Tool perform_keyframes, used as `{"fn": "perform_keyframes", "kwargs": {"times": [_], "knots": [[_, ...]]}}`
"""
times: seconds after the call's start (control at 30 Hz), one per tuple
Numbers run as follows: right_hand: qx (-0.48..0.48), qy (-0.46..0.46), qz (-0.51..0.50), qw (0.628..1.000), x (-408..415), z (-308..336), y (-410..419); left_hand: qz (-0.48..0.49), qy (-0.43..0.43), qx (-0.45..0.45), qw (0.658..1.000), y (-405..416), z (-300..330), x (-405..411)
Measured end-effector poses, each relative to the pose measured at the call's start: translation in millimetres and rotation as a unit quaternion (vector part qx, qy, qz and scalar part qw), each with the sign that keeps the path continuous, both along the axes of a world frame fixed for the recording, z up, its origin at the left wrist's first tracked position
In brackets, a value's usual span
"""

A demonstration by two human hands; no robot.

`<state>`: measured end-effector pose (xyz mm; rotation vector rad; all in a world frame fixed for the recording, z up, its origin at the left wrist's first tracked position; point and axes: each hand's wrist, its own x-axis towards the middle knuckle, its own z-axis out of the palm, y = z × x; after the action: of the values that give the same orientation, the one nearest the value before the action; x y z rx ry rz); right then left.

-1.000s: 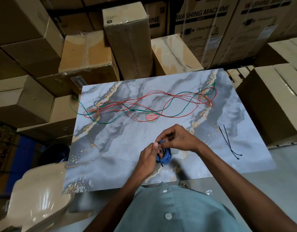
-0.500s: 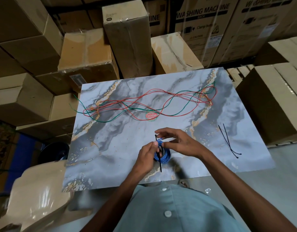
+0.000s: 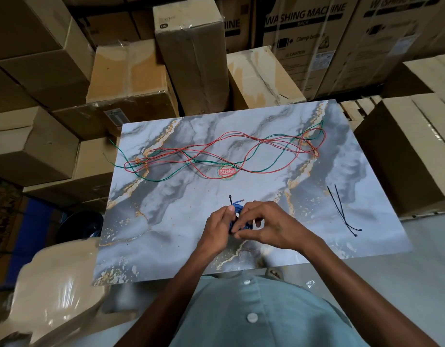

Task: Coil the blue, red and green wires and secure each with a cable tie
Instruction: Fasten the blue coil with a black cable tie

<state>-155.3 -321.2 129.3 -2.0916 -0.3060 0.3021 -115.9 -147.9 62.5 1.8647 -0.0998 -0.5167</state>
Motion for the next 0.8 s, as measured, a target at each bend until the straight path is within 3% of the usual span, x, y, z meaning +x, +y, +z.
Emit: {"fn": "perform_keyframes", "kwargs": {"times": [0.23, 0.4, 0.5, 0.6, 0.8], "knots": [[0.002, -0.020, -0.064, 0.998, 9, -1, 4, -0.013, 0.003, 0.009, 1.000, 2, -5, 2], [-0.037, -0.075, -0.181, 0.980, 19, -15, 8, -0.024, -0.039, 0.022, 0.999, 3, 2, -2], [-0.003, 0.010, -0.206, 0.979, 28, -19, 2, -0.028, -0.057, 0.026, 0.998, 1, 6, -3], [0.117, 0.133, -0.198, 0.964, 35, -21, -3, -0.039, -0.060, 0.025, 0.997, 1, 5, -3], [0.224, 0.232, -0.180, 0.929, 38, -22, -6, -0.062, -0.077, 0.021, 0.995, 0, 8, -4]]}}
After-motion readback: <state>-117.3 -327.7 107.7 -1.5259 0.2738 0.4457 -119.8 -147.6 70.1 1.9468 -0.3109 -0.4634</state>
